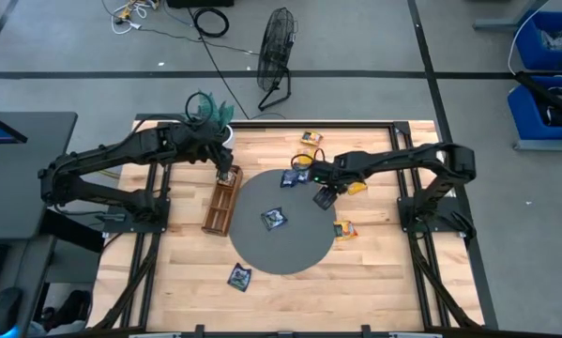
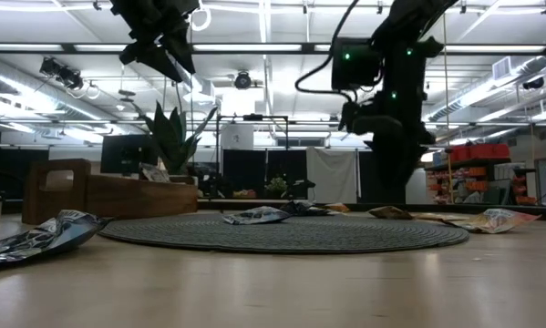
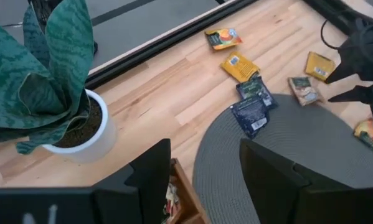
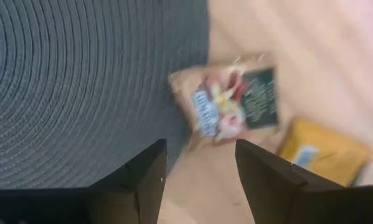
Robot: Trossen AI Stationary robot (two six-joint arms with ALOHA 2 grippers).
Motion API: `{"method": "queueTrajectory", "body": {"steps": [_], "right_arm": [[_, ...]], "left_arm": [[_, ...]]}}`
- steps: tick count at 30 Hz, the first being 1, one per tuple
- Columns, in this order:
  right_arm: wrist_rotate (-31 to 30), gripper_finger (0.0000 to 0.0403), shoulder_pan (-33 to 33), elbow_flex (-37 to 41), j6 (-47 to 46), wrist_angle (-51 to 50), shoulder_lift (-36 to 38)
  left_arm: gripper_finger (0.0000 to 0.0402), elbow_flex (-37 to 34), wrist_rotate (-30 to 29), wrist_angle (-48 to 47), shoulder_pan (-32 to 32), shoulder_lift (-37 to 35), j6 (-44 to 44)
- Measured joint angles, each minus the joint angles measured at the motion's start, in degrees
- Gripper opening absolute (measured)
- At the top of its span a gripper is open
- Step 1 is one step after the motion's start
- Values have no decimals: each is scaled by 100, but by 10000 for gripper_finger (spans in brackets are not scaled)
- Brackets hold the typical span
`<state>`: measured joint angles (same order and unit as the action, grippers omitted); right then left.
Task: Pick & Place Tea
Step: Put the brown tea bag into the top section of the wooden organizer
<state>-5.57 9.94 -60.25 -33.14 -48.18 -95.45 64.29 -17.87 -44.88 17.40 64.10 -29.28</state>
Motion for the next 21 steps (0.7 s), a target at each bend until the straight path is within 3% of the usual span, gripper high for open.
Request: {"method": "queueTrajectory", "body": {"steps": [8,21], "right_arm": [[246,197,84,2,-283,38,-502],[179,197,242,2,277,216,-602]], "left_arm": [[195,0,9,28,16,0,-2],[195,0,119,54,9,0,-308]]}}
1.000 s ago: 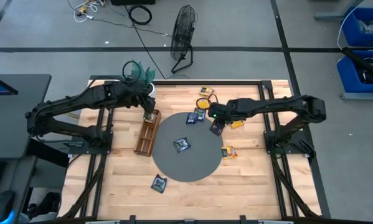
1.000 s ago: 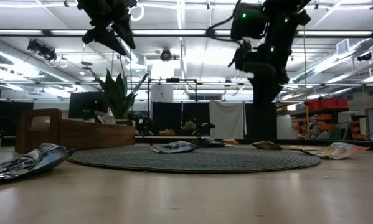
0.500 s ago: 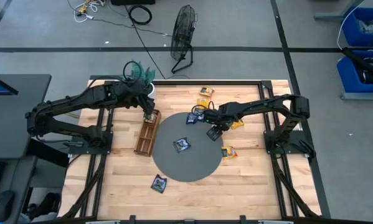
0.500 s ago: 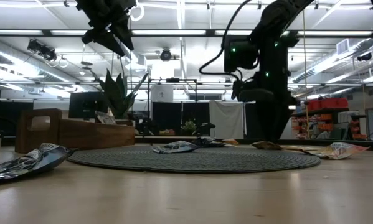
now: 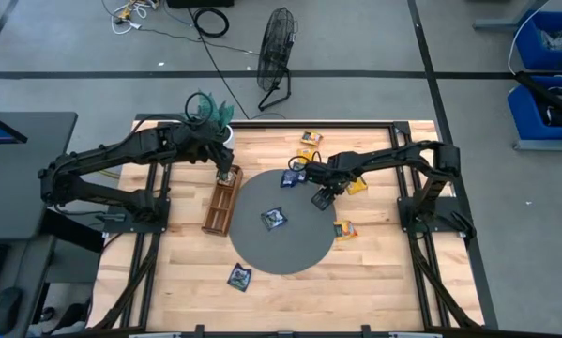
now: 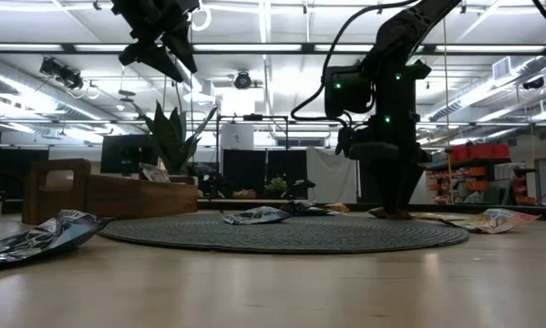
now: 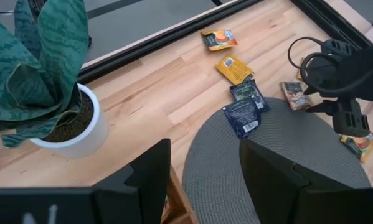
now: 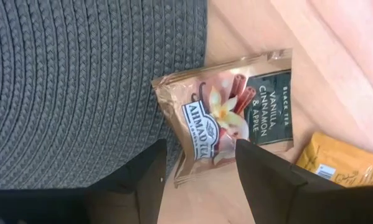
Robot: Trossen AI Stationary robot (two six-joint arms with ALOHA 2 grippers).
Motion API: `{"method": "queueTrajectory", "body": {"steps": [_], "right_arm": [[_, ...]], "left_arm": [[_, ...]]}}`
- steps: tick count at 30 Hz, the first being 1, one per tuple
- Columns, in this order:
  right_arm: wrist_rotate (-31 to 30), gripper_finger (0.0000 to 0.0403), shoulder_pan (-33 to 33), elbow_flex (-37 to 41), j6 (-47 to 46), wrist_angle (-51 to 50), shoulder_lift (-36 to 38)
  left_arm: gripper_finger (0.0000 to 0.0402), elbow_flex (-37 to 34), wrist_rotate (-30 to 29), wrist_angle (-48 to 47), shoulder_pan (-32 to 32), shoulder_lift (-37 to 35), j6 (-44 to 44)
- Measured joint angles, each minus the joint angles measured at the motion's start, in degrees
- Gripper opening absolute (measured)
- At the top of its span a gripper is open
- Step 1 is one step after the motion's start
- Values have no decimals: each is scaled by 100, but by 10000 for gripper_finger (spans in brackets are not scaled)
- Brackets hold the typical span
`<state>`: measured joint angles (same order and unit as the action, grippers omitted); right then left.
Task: Pick & Place Tea
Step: Put the brown tea bag into the top section of the wooden organizer
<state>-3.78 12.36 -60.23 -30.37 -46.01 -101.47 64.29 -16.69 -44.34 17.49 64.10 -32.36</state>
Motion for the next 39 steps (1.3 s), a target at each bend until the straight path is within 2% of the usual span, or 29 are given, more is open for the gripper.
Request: {"method": "queueTrajectory", "body": {"steps": [5,13,24,34,39], "right_arm": [[-21,192,-2,0,86,89,-27],[-5,145,-7,-15,377,172,-225],[-70,14,-21,-15,604,15,-145],[-375,9,-73,-522,966,-625,154],[-438,8,-272,-1014,1512,-819,358]], "left_arm": [[195,0,0,0,-1,0,-33],[195,0,-1,0,0,0,-46],[195,0,-2,0,0,0,-50],[195,0,-2,2,2,0,-69],[195,0,-2,16,2,0,-274]]}}
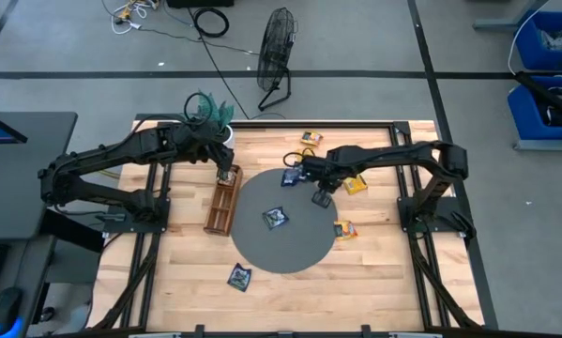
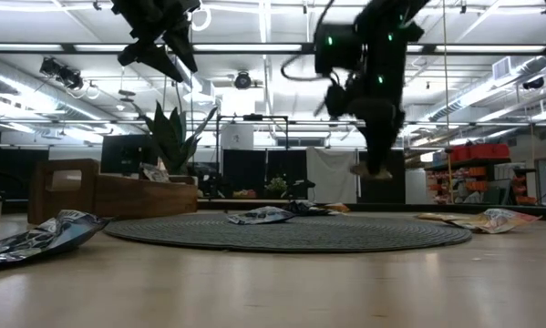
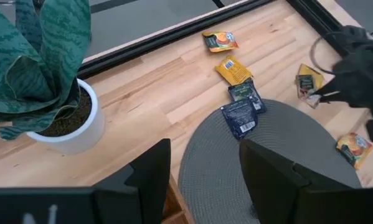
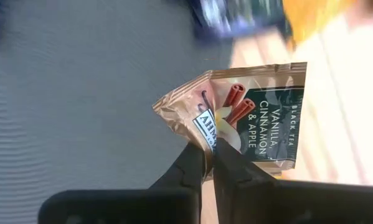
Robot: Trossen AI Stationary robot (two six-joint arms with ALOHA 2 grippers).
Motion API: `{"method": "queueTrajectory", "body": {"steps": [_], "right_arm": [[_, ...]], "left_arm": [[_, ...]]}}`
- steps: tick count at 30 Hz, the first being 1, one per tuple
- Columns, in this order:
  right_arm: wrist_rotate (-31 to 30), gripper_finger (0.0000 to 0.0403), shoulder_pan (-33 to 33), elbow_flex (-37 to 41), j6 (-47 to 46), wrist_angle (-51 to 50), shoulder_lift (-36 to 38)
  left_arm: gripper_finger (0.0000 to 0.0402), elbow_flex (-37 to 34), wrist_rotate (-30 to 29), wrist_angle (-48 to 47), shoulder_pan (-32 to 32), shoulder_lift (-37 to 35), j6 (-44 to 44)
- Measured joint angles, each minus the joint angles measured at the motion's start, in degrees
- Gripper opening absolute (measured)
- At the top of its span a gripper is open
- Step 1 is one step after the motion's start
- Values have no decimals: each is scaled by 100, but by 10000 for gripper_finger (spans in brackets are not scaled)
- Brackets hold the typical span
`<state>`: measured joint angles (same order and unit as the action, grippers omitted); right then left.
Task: Pick & Place Tea
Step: Put the brown tea bag into the top section of the wooden organizer
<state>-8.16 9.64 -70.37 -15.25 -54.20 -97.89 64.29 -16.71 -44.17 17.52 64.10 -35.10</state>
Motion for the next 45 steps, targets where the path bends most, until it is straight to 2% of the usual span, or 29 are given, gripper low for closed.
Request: {"method": "queueTrajectory", "body": {"steps": [4,8,16,21,24,28,32,37,45], "right_arm": [[-40,8,-229,-494,506,-54,112],[-243,8,-548,-978,1468,-68,123],[-295,8,-1261,-1568,4487,290,125],[-305,8,-1490,-1732,5680,543,125],[-318,9,-1513,-1740,6059,703,125],[-335,9,-1507,-1740,6467,920,125],[-655,7,-1507,-1740,6964,1205,125],[-783,7,-1489,-1740,7233,1270,125],[-772,6,-1485,-1740,7292,1266,125]], "left_arm": [[195,0,144,90,0,0,1],[195,0,354,313,0,0,1],[195,0,1258,854,7,2,-212],[195,-2,1879,1133,7,2,-660],[195,-2,2299,1303,5,2,-885],[195,0,3282,1534,5,175,-1058],[195,-2,3922,1700,-46,534,-1231],[195,-4,3995,1765,-99,988,-1461],[195,-4,4107,2870,-280,1391,-2061]]}}
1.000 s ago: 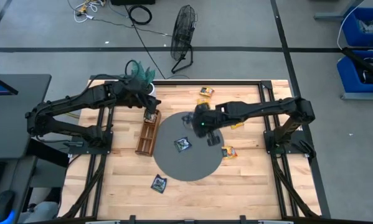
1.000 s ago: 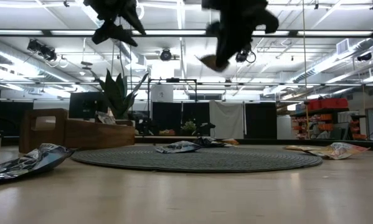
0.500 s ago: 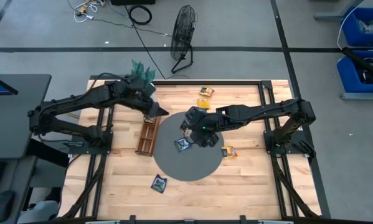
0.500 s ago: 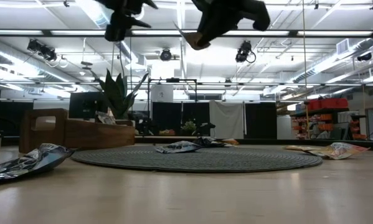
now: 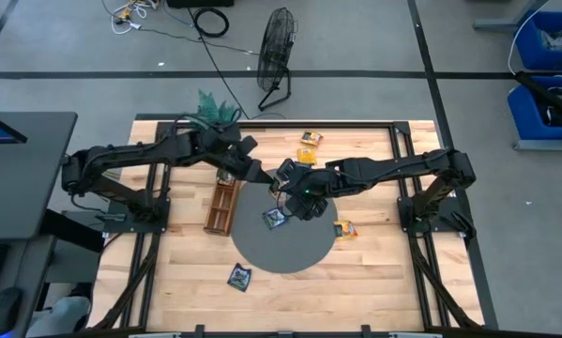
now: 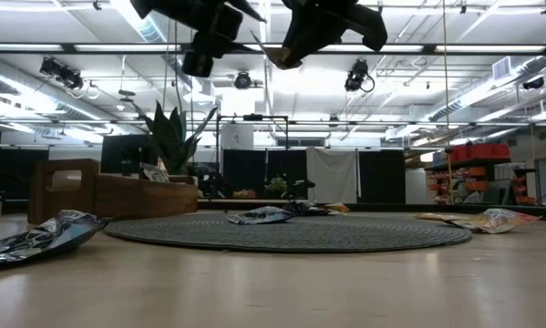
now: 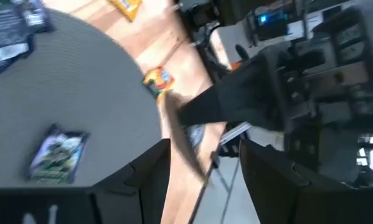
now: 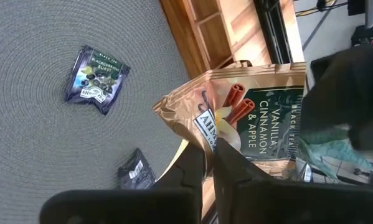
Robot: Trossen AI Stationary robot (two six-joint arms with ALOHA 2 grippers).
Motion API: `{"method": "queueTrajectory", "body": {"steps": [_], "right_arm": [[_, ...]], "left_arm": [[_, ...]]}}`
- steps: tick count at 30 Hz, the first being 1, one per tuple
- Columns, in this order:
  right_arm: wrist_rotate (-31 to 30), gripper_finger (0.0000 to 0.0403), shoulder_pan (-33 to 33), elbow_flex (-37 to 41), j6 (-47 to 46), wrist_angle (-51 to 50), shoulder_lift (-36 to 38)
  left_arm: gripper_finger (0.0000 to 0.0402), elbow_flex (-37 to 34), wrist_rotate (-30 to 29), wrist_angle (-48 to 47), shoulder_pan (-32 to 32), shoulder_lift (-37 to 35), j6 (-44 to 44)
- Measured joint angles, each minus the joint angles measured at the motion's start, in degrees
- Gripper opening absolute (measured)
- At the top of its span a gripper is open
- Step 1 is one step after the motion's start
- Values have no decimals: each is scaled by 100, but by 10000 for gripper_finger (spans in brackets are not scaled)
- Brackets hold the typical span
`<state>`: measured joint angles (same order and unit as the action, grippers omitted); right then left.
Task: Pick & Place Tea
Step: Put the brown tea bag into the top section of the wooden organizer
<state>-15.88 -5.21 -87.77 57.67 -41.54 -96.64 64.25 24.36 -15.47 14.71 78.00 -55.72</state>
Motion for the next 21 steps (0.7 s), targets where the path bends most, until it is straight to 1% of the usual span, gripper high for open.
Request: {"method": "queueTrajectory", "body": {"steps": [9,15,18,21], "right_arm": [[50,6,-33,0,5,365,0],[46,7,-31,0,7,320,0],[44,7,-27,0,-3,305,0],[46,8,-24,0,-9,293,0]], "left_arm": [[195,2,-132,118,-85,226,-176],[194,2,-170,129,-82,225,-183],[184,2,-184,103,-82,225,-171],[164,2,-188,101,-82,225,-167]]}}
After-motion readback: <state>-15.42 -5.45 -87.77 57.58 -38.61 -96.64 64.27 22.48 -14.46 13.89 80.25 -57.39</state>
